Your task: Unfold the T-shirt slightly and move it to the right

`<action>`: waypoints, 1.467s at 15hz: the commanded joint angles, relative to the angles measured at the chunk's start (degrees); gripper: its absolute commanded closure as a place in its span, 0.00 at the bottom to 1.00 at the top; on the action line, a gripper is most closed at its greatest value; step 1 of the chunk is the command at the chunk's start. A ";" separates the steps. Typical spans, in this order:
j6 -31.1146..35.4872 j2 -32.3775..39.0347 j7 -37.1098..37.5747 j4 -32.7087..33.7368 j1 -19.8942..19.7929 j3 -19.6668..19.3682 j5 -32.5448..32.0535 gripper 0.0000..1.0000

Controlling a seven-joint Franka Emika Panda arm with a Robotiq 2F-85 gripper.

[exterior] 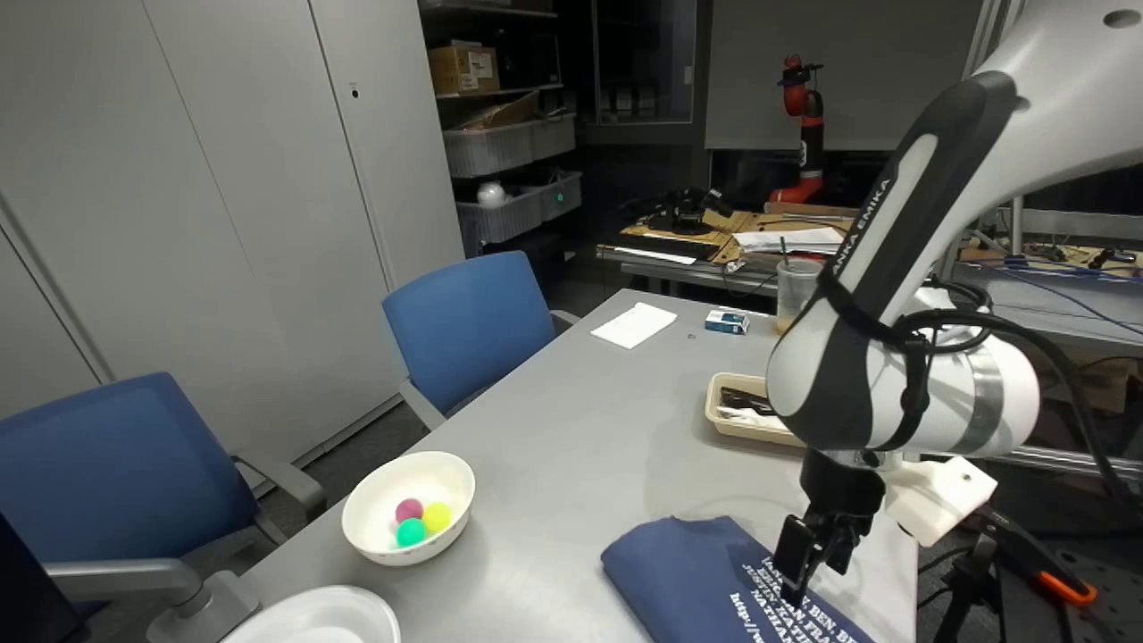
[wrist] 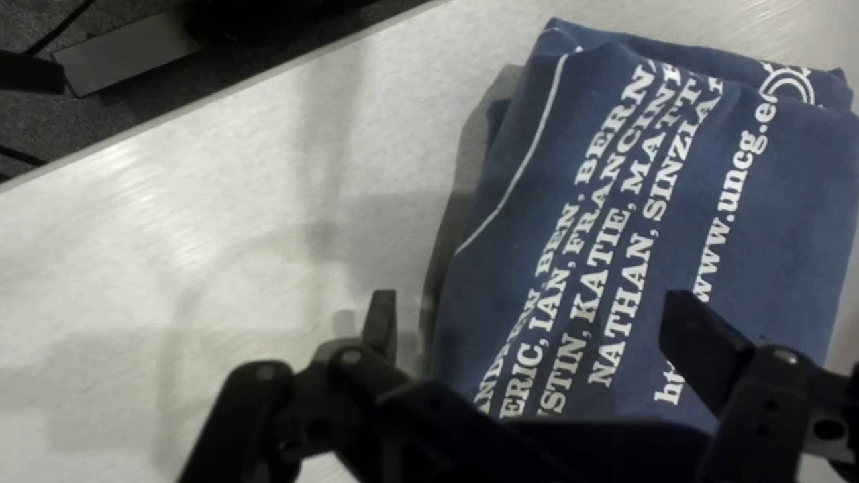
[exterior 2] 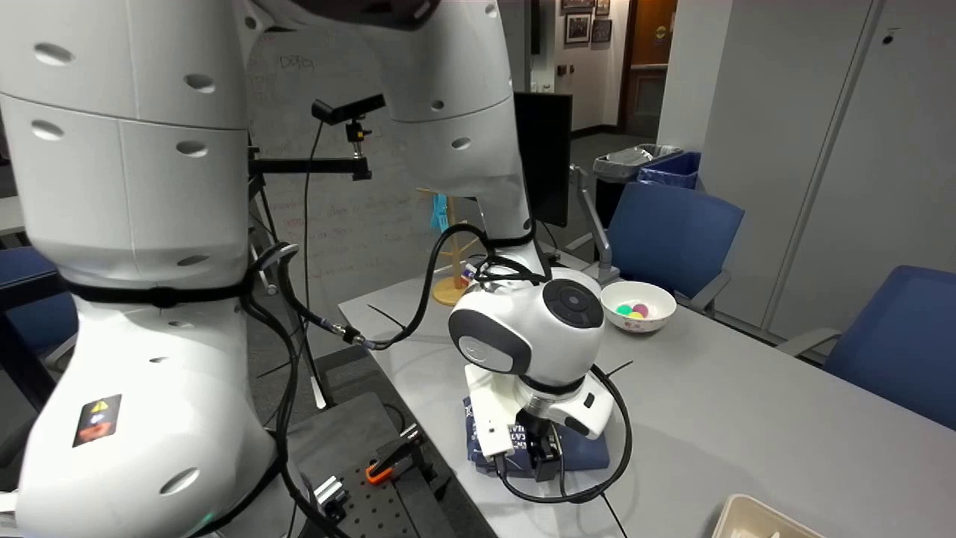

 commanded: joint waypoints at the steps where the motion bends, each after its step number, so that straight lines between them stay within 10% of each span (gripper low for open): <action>1: 1.96 5.63 -8.71 3.48 -3.26 2.06 6.54 0.00; 3: 1.97 7.62 -11.59 4.58 -3.95 2.03 8.35 0.00; 15: 1.88 10.40 -15.42 7.35 -3.61 2.05 10.71 1.00; 22: 2.07 5.42 0.56 4.50 6.45 -3.52 -5.48 0.96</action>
